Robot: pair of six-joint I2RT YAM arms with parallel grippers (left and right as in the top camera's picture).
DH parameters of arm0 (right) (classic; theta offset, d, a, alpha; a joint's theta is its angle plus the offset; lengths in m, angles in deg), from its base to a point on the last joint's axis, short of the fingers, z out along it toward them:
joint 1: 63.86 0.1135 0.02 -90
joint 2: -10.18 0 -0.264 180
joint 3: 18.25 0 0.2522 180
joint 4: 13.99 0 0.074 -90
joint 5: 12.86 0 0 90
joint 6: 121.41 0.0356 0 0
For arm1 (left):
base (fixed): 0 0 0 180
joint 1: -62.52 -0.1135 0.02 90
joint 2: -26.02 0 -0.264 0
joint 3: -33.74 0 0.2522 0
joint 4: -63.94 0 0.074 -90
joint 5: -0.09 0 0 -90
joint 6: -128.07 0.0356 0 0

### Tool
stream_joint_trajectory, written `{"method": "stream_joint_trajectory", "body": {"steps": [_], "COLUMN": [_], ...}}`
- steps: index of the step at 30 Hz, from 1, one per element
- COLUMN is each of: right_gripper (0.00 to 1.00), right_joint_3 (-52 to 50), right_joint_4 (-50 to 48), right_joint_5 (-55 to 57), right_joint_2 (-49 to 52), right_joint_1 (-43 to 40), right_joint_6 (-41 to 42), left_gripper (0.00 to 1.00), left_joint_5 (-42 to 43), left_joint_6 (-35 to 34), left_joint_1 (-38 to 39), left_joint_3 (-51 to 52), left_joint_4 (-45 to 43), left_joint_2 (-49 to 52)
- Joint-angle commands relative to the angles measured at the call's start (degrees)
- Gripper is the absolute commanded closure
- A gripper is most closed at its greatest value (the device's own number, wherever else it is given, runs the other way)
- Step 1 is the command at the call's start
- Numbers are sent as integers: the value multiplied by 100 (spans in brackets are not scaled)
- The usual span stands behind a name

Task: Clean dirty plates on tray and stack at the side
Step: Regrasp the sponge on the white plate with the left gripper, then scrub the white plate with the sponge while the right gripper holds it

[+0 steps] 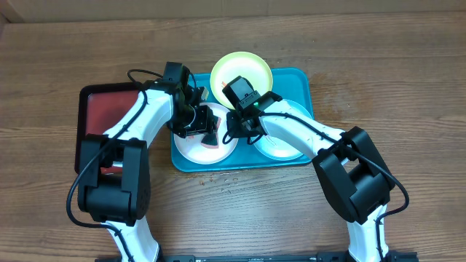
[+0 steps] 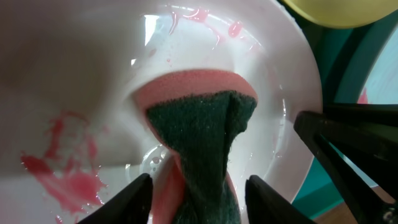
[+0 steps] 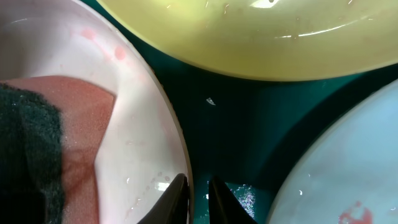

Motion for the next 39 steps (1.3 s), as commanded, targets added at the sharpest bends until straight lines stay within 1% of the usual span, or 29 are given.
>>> {"method": "stream_joint_trajectory", "body": {"steps": [1,3,6,9,13,16,20,21,26,29,36,38,39], "right_gripper": [85,85,85,85,85,85,85,85,85,85,85,85,85], "right_joint_3": [28,28,28,28,28,28,28,28,28,28,28,28,28], "right_joint_4": [-20,-20,-20,-20,-15,-15,-15,-15,2,4,2,2,0], "right_joint_5": [13,13,13,13,13,13,13,13,61,105,120,120,120], "right_joint_2": [26,26,26,26,26,26,26,26,26,26,26,26,26], "right_joint_1": [37,37,37,37,37,37,37,37,37,37,37,37,37], "right_joint_6": [13,13,11,11,11,11,9,11,11,11,11,11,11], "left_gripper": [53,54,60,66,69,79,94,96,96,96,96,96,96], "left_joint_5": [66,63,-57,-476,-1014,-1434,-2135,-2334,-3154,-3506,-3578,-3407,-3191], "left_joint_6": [79,68,42,-192,-326,-334,-595,-656,-691,-691,-693,-726,-732], "left_joint_1": [103,140,162,162,162,168,166,166,166,166,166,168,168], "left_joint_3": [173,205,205,205,205,205,205,205,201,116,-420,-535,-568], "left_joint_4": [-105,-142,-219,-234,-229,-223,-109,-72,-20,15,369,417,413], "left_joint_2": [26,26,26,26,26,26,26,26,24,24,22,22,22]}}
